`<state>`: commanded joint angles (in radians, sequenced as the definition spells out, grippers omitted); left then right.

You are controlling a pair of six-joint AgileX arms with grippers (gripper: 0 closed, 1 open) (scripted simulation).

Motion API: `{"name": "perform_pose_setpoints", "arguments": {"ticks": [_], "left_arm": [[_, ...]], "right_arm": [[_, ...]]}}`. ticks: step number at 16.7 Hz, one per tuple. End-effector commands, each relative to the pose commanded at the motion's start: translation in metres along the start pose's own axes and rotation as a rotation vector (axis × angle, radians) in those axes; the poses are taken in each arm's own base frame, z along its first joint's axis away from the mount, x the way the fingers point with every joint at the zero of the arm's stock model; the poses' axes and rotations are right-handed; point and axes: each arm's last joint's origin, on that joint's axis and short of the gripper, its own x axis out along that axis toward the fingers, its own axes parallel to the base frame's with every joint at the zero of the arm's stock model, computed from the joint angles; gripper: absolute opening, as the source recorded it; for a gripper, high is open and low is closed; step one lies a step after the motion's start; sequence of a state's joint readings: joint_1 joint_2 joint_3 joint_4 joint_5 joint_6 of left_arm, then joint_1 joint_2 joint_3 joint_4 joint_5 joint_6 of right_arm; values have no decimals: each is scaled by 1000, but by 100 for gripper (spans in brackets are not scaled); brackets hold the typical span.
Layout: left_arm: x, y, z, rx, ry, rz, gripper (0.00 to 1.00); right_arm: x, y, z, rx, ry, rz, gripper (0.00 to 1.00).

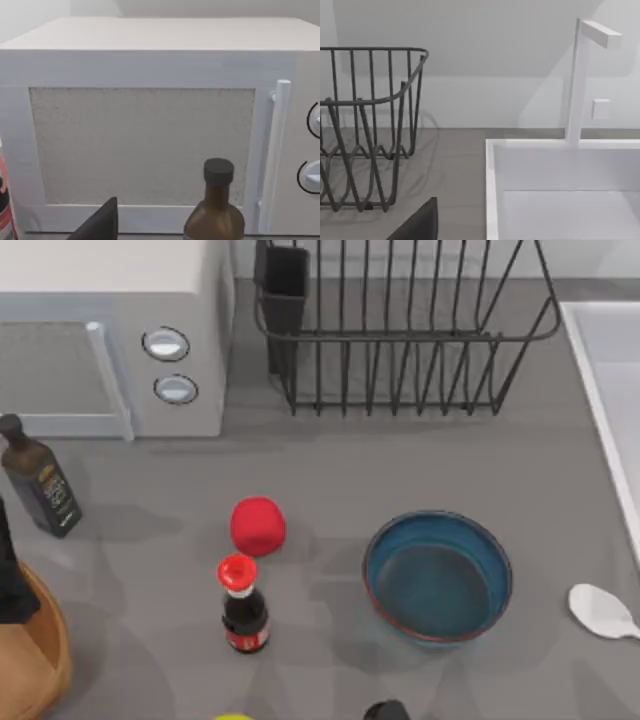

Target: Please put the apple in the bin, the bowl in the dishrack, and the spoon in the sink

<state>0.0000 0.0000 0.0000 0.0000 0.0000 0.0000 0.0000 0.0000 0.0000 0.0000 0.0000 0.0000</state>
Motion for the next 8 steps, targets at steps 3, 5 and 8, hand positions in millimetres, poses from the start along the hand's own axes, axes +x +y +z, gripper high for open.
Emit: {"name": "perform_pose_setpoints", "arguments": {"ticks": [3,5,8], "left_arm": [[0,0,0,5,12,1,100],[1,-1,5,26,62,-1,100],[6,-4,22,86,173,-32,100]], "right_arm": [[0,0,0,0,0,0,100],[0,0,0,0,0,0,100],[0,0,0,0,0,0,100]]}}
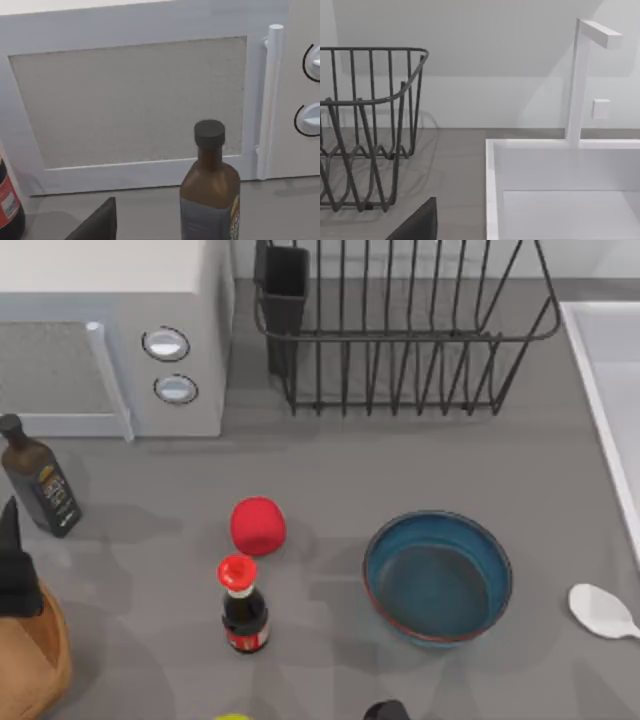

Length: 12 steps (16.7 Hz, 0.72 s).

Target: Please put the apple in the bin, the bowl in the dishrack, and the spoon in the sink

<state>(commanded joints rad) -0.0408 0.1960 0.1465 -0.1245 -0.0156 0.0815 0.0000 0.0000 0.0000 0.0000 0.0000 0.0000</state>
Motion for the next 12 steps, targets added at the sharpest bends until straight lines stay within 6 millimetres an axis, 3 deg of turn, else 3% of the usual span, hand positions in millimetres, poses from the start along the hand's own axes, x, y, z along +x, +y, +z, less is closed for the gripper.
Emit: {"name": "perform_pose_setpoints", "arguments": {"ticks": [6,9,12], "left_arm": [[25,-15,69,215,273,-182,100],[58,-33,103,360,427,-308,100],[102,-61,123,518,591,-445,100]], "right_arm": [[0,0,0,0,0,0,100],[0,0,0,0,0,0,100],[0,0,0,0,0,0,100]]}}
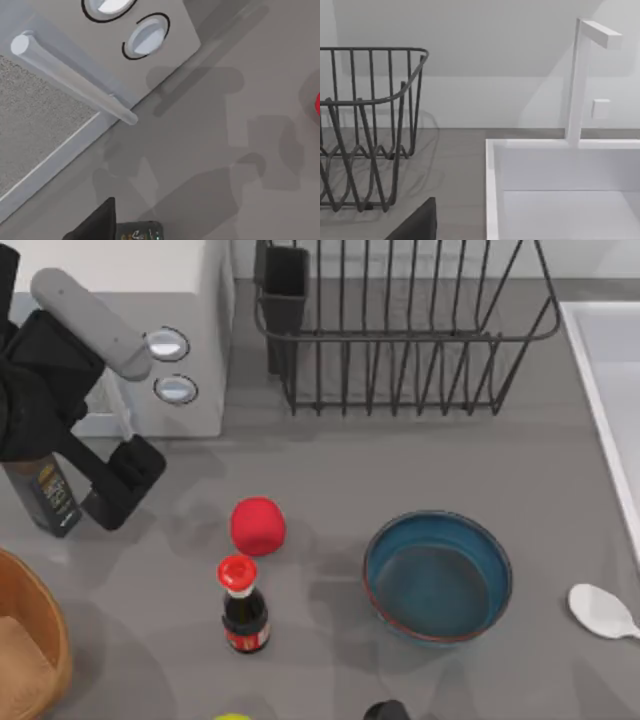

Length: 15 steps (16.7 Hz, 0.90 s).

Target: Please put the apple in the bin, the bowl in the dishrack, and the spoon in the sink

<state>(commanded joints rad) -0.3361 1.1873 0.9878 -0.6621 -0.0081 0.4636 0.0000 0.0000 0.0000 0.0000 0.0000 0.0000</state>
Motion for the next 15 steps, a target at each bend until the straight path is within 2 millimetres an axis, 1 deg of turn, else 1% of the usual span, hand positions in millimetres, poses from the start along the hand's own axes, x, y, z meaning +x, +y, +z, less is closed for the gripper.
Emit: {"name": "perform_pose_setpoints", "arguments": {"ticks": [2,4,7,9,11,13,15], "left_arm": [[28,0,28,108,110,-89,100],[60,-5,51,211,214,-177,100],[110,-20,74,349,350,-298,100],[138,-32,82,423,421,-367,100],[161,-44,85,481,479,-425,100],[175,-53,84,518,521,-466,100],[179,-56,83,530,536,-480,100]], "right_arm": [[0,0,0,0,0,0,100],[0,0,0,0,0,0,100],[0,0,0,0,0,0,100],[0,0,0,0,0,0,100],[0,0,0,0,0,0,100],[0,0,0,0,0,0,100],[0,0,0,0,0,0,100]]}}
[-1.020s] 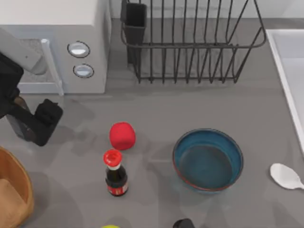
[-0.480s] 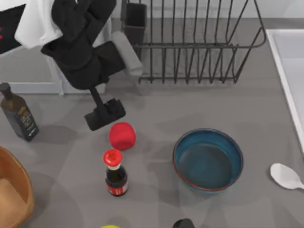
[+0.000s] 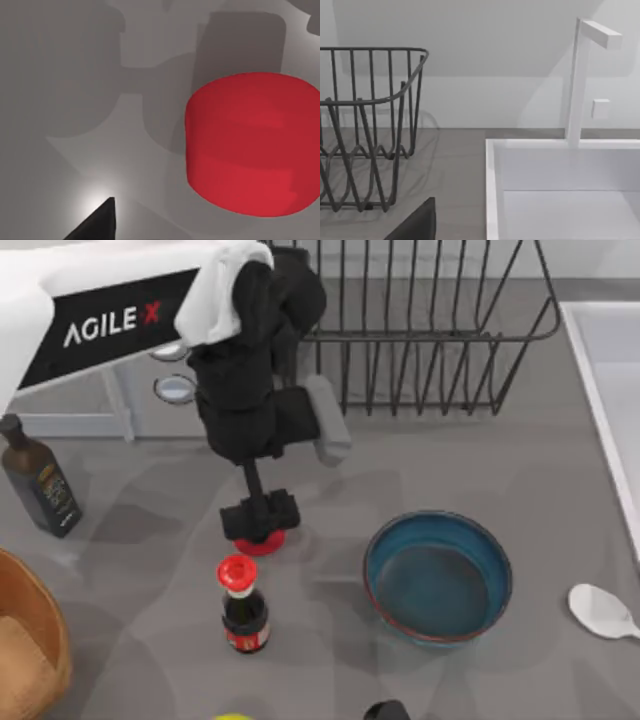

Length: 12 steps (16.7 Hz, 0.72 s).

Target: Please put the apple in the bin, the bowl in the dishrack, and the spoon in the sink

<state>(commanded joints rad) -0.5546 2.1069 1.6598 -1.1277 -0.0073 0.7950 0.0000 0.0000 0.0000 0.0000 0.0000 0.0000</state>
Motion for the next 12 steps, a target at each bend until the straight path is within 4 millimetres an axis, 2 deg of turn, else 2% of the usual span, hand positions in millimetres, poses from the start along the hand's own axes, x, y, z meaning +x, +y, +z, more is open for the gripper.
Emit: {"name": "perform_pose_setpoints", "arguments": {"ticks": [6,10,12], "left_arm": [[5,2,1,-7,-3,3,100],[51,2,19,0,-2,2,100],[69,2,22,-2,-2,3,100]], "right_arm": [[0,0,0,0,0,0,100],[0,0,0,0,0,0,100],[0,0,0,0,0,0,100]]}}
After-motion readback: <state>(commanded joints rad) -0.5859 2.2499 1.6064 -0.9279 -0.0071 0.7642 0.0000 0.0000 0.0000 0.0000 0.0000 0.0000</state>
